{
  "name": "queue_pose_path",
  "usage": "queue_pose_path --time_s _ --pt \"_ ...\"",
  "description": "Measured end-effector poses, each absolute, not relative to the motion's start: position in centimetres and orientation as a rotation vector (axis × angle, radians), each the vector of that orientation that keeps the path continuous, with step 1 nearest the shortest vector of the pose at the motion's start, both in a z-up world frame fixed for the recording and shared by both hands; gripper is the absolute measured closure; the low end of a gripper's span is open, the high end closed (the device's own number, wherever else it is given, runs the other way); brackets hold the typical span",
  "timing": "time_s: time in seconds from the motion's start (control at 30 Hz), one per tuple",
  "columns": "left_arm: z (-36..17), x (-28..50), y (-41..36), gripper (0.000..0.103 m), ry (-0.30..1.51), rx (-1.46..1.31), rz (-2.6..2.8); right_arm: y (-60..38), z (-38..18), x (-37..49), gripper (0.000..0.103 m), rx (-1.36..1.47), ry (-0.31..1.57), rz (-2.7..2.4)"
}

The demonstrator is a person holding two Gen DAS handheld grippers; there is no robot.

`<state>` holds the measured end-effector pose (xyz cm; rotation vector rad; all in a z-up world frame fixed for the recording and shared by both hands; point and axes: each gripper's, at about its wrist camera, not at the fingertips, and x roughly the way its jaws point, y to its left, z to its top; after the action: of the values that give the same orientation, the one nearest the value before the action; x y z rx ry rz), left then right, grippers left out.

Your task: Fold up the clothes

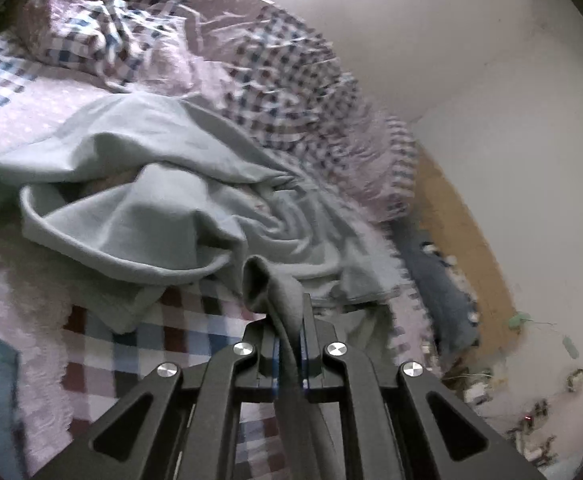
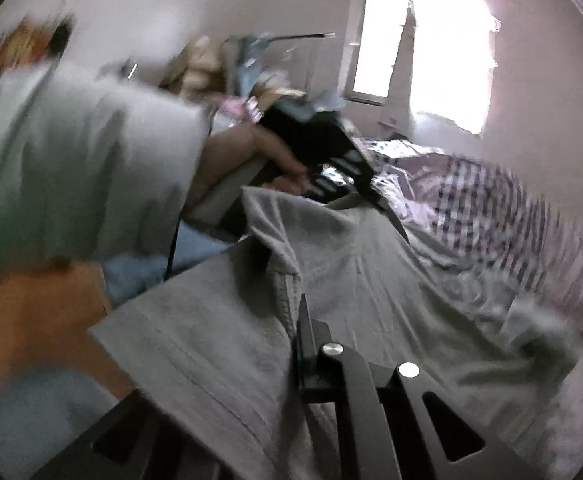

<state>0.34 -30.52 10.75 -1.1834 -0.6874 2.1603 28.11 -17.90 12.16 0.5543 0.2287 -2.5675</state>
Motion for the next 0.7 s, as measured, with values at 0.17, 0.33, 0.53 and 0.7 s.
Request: queue_pose_path --time_s 0.17,0.33,0.53,0.7 --pt "12.2 0.5 -27.5 0.097 -0.703 -1.179 2.142 -13.3 12.4 27.7 0.099 0.630 -0.137 -2.611" --pt "14.9 1.1 -21.8 0.097 -0.681 -1.142 2.099 -8.7 13.1 29.4 0.099 0.632 -0.253 -2.682" --pt "15.8 1.0 -14.3 0.097 -0.674 -1.158 2.043 -2.5 13.2 31.2 0.100 0.682 -0.384 -2.771" --pt "15.1 1.0 -8.1 0.097 -0.675 -1.188 2.010 3.3 12.7 32.3 0.099 0.739 -0.523 -2.836"
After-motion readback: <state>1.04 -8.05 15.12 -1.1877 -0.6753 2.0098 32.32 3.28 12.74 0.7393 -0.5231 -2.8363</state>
